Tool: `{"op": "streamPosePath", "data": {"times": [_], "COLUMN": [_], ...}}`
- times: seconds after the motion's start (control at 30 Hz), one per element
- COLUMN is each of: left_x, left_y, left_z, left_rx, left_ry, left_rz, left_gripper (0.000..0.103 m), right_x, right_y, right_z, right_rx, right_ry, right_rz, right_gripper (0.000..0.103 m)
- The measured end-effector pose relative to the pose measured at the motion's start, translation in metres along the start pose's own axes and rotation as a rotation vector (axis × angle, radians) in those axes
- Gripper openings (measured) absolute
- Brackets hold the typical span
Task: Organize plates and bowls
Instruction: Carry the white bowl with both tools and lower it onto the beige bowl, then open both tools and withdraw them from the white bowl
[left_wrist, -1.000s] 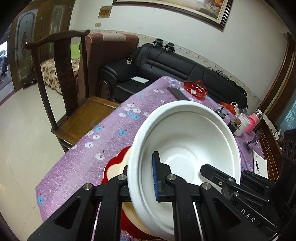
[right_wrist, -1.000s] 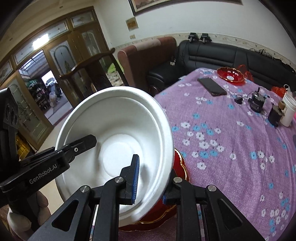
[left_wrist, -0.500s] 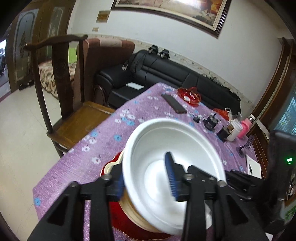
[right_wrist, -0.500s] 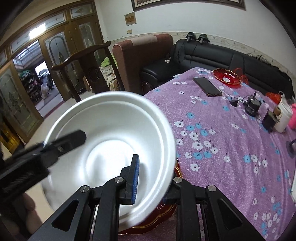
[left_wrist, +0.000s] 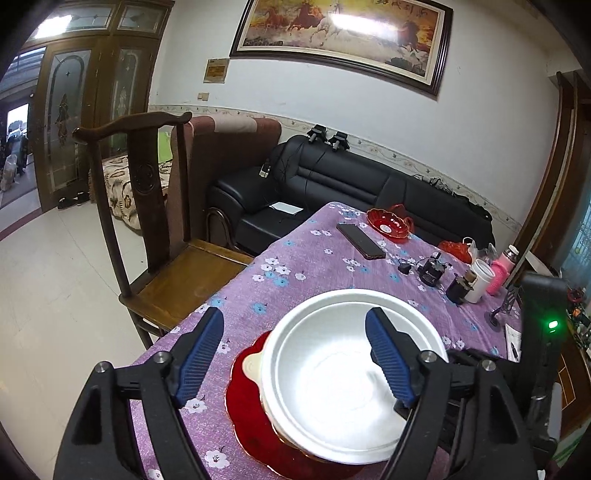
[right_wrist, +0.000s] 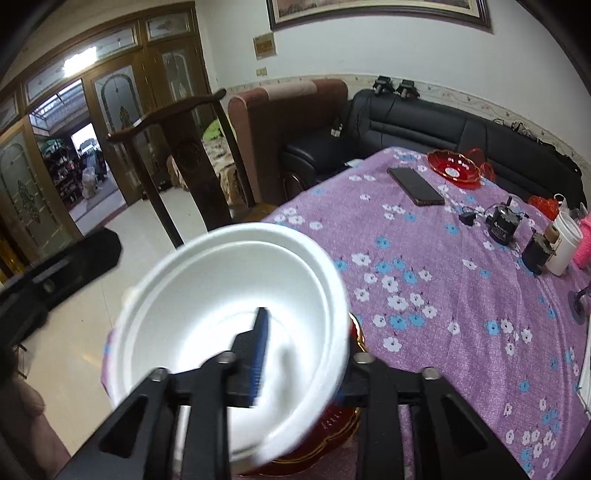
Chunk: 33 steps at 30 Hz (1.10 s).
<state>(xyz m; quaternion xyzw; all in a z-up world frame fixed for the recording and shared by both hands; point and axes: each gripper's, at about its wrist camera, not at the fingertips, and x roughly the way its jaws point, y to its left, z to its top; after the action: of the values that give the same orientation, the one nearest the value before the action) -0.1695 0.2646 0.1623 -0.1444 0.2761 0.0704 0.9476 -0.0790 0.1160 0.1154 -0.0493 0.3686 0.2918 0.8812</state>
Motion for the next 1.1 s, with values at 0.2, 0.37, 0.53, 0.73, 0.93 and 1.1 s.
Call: {"op": "streamPosePath", "data": {"times": [0.2, 0.37, 0.53, 0.73, 0.93, 1.1], "left_x": [0.001, 0.001, 0.000, 0.002, 0.002, -0.005], "left_y": [0.001, 0.000, 0.002, 0.000, -0.006, -0.011], "left_z": [-0.003, -0.006, -0.008, -0.011, -0.015, -0.017], "left_rx": [0.012, 0.021, 0.018, 0.025, 0.041, 0.049], "left_ry": [0.009, 0.011, 0.016, 0.023, 0.023, -0.021], "left_rz": [0.003, 0.006, 0.010, 0.018, 0.038, 0.074], "left_gripper": [0.081, 0.082, 0.082, 0.087, 0.090, 0.091], "right_x": [-0.011, -0.018, -0.027, -0.038, -0.046, -0.050], "right_y": [0.002, -0.007, -0.016, -0.026, -0.035, -0.042], "right_z": [0.002, 0.002, -0.001, -0.009, -0.024, -0.036], "right_rx": [0.009, 0.052, 0.087, 0.129, 0.163, 0.175], "right_ry": [-0.058, -0.086, -0.109, -0.131, -0.136, -0.136], "right_rz": [0.003, 0.002, -0.001, 0.004, 0.000, -0.010], "right_gripper": [0.061, 0.061, 0.062, 0.067, 0.070, 0.070]}}
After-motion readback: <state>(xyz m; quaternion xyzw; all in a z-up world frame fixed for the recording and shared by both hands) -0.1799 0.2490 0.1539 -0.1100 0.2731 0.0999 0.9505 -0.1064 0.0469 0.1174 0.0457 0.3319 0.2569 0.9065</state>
